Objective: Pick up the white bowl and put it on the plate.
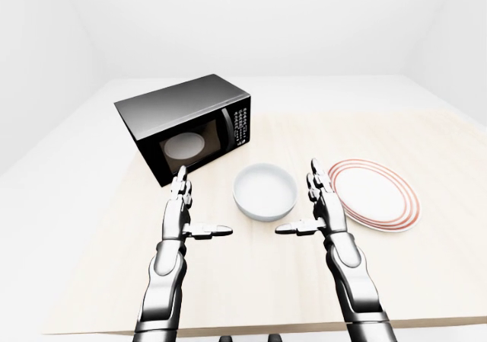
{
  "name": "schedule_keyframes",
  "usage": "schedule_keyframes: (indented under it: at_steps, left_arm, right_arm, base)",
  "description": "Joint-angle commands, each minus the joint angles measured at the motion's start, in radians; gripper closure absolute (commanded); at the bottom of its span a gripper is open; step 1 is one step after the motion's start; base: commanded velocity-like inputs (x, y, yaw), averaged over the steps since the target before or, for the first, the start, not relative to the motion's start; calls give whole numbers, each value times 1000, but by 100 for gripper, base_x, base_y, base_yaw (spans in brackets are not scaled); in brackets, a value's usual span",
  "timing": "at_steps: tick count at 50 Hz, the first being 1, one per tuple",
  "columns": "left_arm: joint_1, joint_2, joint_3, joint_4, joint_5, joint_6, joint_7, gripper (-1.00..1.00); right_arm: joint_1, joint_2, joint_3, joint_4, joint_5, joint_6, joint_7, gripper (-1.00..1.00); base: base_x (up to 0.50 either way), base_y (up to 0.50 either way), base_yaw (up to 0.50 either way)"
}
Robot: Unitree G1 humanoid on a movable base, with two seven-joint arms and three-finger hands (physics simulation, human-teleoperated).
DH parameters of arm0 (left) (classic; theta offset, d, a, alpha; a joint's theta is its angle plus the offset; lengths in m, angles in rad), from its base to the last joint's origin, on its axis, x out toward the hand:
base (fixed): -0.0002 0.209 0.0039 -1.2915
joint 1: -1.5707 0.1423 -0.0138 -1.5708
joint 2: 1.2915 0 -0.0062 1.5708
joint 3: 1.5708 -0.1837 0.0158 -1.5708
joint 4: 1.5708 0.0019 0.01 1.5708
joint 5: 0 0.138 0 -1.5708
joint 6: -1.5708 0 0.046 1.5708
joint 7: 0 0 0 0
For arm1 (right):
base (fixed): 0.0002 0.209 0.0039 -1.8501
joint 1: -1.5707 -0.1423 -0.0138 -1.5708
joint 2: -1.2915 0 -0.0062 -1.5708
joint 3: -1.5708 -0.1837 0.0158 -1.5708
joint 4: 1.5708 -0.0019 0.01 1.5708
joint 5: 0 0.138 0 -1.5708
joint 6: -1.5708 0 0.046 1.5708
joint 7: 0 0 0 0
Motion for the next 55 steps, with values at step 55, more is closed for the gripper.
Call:
schedule_keyframes:
  at_steps: [55]
  left_arm:
    - [10, 0, -4, 1, 8, -4, -10, -100]
  right_arm:
    - [22, -21, 97, -193, -588, 68, 19, -100]
  base:
    - [0, 0, 0]
